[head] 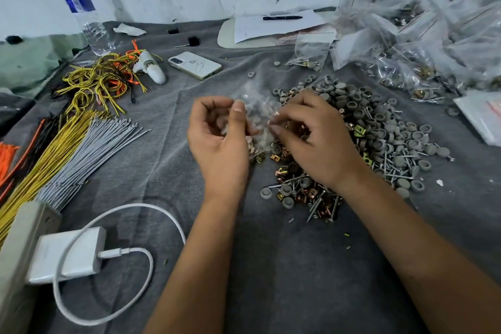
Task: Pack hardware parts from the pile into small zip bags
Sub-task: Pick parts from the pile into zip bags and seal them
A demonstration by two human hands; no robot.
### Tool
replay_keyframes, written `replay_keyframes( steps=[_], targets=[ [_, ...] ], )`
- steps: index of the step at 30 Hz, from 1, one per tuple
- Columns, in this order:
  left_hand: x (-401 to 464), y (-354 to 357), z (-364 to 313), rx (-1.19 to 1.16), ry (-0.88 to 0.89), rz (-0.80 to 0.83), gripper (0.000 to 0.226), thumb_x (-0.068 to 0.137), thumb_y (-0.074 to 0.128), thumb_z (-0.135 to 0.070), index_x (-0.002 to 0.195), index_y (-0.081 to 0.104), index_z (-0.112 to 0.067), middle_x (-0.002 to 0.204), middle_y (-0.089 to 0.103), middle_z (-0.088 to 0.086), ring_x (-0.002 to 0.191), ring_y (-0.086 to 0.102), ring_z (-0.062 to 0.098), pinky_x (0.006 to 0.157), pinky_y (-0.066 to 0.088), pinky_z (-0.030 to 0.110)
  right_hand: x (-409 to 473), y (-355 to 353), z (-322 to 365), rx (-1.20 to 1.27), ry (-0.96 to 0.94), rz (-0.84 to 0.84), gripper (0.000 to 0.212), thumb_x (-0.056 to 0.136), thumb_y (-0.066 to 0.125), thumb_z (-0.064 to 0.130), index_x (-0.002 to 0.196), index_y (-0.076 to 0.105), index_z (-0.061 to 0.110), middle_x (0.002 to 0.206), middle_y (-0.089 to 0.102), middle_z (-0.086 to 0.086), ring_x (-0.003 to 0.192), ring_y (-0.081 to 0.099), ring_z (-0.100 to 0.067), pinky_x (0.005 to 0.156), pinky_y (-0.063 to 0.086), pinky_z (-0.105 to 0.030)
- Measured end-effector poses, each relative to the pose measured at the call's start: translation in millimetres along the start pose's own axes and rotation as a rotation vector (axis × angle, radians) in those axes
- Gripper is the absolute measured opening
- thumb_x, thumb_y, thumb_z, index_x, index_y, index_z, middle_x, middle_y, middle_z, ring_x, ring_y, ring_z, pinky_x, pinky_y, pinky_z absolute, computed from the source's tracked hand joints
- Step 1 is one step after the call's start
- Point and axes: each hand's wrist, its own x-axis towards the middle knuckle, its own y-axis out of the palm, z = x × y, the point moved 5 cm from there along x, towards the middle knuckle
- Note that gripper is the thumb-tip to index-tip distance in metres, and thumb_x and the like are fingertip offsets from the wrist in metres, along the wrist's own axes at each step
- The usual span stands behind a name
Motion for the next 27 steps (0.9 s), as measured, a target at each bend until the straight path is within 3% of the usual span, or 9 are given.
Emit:
replay_keyframes(
  steps=[3,6,9,11,16,19,23,25,27],
  targets=[
    [3.3,-8.0,4.6,0.129,0.011,-0.032,0.006,0.1,0.058,-0.026,0.1,0.062,-0.021,0.103,0.067,0.0,0.094,0.062,0.008,0.089,0.055,0.043,1.0,-6.9,0.4,0.367,0.029,-0.018,0.008,0.101,0.061,0.008,0.103,0.069,0.007,0.099,0.069,-0.006,0.093,0.069,-0.022,0.081,0.06,-0.034],
    [4.0,-3.4,15.1,0.085,-0.108,0.108,0.04,0.1,0.047,-0.05,0.123,0.062,-0.02,0.124,0.068,-0.008,0.118,0.062,0.002,0.104,0.049,0.03,1.6,-14.6,1.3,0.802,0.093,-0.011,0.016,0.105,0.048,0.007,0.105,0.061,0.016,0.102,0.069,-0.005,0.094,0.074,-0.035,0.075,0.064,-0.048],
    [-3.2,14.1,24.5,-0.027,-0.251,0.377,0.055,0.094,0.047,-0.067,0.133,0.059,-0.03,0.138,0.065,0.003,0.132,0.06,0.025,0.11,0.048,0.056,4.7,-22.7,-1.0,0.942,0.131,-0.068,0.019,0.104,0.049,0.013,0.105,0.063,0.025,0.101,0.07,-0.001,0.087,0.073,-0.044,0.069,0.06,-0.062],
    [-10.4,23.5,27.8,-0.002,-0.265,0.528,0.051,0.097,0.053,-0.059,0.13,0.062,-0.022,0.13,0.07,0.012,0.123,0.065,0.036,0.105,0.05,0.063,5.6,-28.0,-7.9,0.921,0.163,-0.154,0.018,0.105,0.049,0.015,0.107,0.063,0.026,0.106,0.072,-0.007,0.085,0.074,-0.039,0.067,0.062,-0.054],
    [-20.6,34.1,29.2,0.161,-0.237,0.609,0.017,0.104,0.055,-0.018,0.097,0.07,-0.015,0.094,0.08,0.011,0.088,0.077,0.029,0.08,0.06,0.039,4.4,-32.1,-27.1,0.81,0.28,-0.288,0.016,0.106,0.053,0.023,0.121,0.052,0.023,0.109,0.074,-0.018,0.083,0.075,-0.032,0.067,0.063,-0.044],
    [-21.0,34.9,30.2,0.054,-0.343,0.523,0.026,0.111,0.045,-0.009,0.098,0.067,-0.003,0.093,0.076,0.017,0.084,0.071,0.036,0.076,0.062,0.045,2.8,-25.2,-38.9,0.632,0.442,-0.182,0.022,0.1,0.059,0.044,0.104,0.064,0.023,0.096,0.077,-0.006,0.084,0.076,-0.022,0.078,0.061,-0.046],
    [-22.4,33.9,30.9,-0.077,-0.436,0.467,0.034,0.112,0.044,-0.019,0.092,0.069,-0.008,0.086,0.076,0.011,0.063,0.067,0.011,0.053,0.055,0.022,2.7,-20.2,-42.0,0.395,0.395,-0.113,0.027,0.101,0.063,0.034,0.078,0.072,0.021,0.078,0.074,-0.001,0.072,0.068,-0.013,0.073,0.056,-0.034],
    [-18.4,30.7,32.3,-0.054,-0.418,0.434,0.035,0.108,0.054,-0.032,0.083,0.075,-0.019,0.093,0.077,0.014,0.068,0.071,0.015,0.057,0.056,0.024,3.1,-21.1,-39.9,0.33,0.363,-0.116,0.026,0.101,0.063,0.029,0.079,0.071,0.019,0.075,0.072,-0.003,0.068,0.066,-0.012,0.067,0.054,-0.03],
    [-13.6,26.8,30.8,-0.058,-0.397,0.376,0.028,0.099,0.062,-0.04,0.081,0.075,-0.023,0.098,0.075,0.016,0.086,0.071,0.031,0.08,0.061,0.049,2.9,-20.8,-38.7,0.31,0.354,-0.066,0.024,0.101,0.064,0.028,0.08,0.071,0.019,0.072,0.071,-0.005,0.059,0.064,-0.016,0.053,0.052,-0.03]
  ],
)
